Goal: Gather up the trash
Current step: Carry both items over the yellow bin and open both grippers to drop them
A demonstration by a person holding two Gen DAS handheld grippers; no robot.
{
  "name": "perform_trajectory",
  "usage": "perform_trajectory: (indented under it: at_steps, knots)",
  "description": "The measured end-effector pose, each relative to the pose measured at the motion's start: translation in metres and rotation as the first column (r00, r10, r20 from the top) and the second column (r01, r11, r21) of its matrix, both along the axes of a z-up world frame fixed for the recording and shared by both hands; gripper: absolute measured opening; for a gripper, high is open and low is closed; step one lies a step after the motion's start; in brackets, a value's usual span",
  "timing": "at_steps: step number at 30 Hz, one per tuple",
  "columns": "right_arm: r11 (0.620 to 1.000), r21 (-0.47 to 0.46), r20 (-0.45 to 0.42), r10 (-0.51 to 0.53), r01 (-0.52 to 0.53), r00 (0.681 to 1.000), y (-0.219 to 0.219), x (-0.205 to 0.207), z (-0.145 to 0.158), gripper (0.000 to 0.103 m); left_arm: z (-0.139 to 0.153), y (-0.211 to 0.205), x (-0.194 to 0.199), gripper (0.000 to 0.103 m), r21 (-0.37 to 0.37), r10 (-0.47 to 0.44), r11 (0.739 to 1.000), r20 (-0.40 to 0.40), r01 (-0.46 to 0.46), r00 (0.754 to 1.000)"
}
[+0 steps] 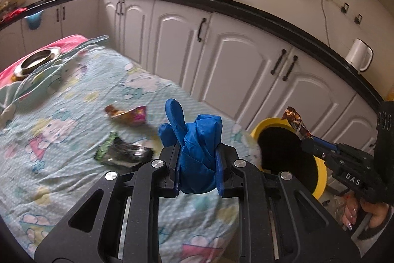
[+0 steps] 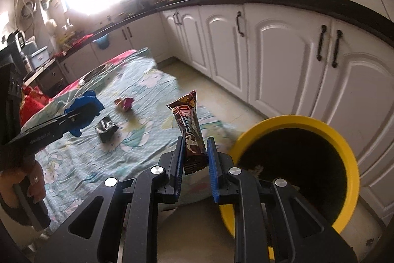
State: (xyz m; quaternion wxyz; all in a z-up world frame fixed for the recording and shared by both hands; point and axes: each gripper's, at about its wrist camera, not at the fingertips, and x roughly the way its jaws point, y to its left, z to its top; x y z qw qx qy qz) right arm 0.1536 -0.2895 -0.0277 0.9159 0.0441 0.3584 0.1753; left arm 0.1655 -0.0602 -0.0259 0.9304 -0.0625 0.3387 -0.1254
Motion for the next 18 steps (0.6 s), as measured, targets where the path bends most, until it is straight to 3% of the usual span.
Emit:
perform_trajectory:
  at_steps: [11,18]
  knots:
    - [0.988,0.009,-0.03,-0.153,0.153,0.988,-0.059,-0.004,-0.012,0.018,-0.006,-0.069,0.008,0.014,0.028,-0.144,0.989,-0.001,0.144,0.99]
    - [0.969,0.011,-0.075,-0.244,0.245,0.967,-0.097,-0.01,-0.029,0.018,-0.02,-0.112,0.017,0.015,0.024,-0.23,0.973,-0.041,0.231,0.972]
